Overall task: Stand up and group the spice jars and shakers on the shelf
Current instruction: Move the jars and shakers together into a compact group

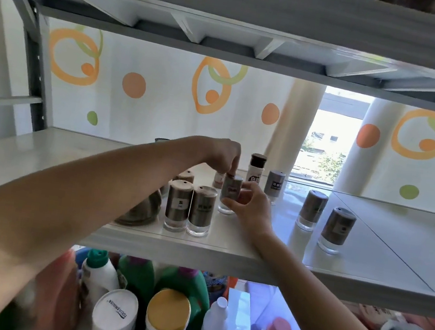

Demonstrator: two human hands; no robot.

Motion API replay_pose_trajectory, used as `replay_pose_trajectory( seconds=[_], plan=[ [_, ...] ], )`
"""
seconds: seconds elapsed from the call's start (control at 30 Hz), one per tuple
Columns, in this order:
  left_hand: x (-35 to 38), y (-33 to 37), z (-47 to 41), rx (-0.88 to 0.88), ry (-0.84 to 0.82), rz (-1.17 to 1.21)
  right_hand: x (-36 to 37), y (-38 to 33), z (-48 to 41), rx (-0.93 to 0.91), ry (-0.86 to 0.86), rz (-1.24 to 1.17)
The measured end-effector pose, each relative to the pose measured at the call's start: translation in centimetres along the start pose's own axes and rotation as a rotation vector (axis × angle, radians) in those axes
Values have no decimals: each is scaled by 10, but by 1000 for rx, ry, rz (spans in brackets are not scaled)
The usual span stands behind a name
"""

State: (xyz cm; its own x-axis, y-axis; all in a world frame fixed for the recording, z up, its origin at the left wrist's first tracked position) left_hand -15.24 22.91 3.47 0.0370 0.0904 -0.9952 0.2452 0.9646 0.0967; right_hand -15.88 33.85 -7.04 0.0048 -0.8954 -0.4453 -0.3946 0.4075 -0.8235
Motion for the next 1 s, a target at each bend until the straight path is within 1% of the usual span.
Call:
replay_pose_trajectory(
  seconds=[0.23,0.43,0.6,0.8,1.0],
  plan=[
    [-4,-32,19,-47,0,-11,30,-9,-10,-43,-98,-96],
    [-5,-38,26,-47,-4,-12,35,-11,-7,-43,-180,-216],
    [-7,-38,35,-32,-18,19,34,-18,-5,-61,-191,-240],
    [-7,-40,41,-38,-28,46,34,-18,-3,-37,-202,-331],
    [-8,-42,43,-34,-20,80,35,-17,-4,-36,-209,-363]
  ],
)
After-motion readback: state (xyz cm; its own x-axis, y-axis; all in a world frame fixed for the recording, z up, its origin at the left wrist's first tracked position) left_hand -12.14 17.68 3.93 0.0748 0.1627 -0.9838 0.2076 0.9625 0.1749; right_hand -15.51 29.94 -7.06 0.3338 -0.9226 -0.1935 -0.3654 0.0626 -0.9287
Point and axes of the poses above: each hand's wrist, its own z-axis away from the middle knuckle, its own x-axis out of the palm, y = z × x, the point moved 4 cm from there along -z, towards the middle knuckle, and after that the axes turned 4 degrees about -y, right-handed, at the moved point
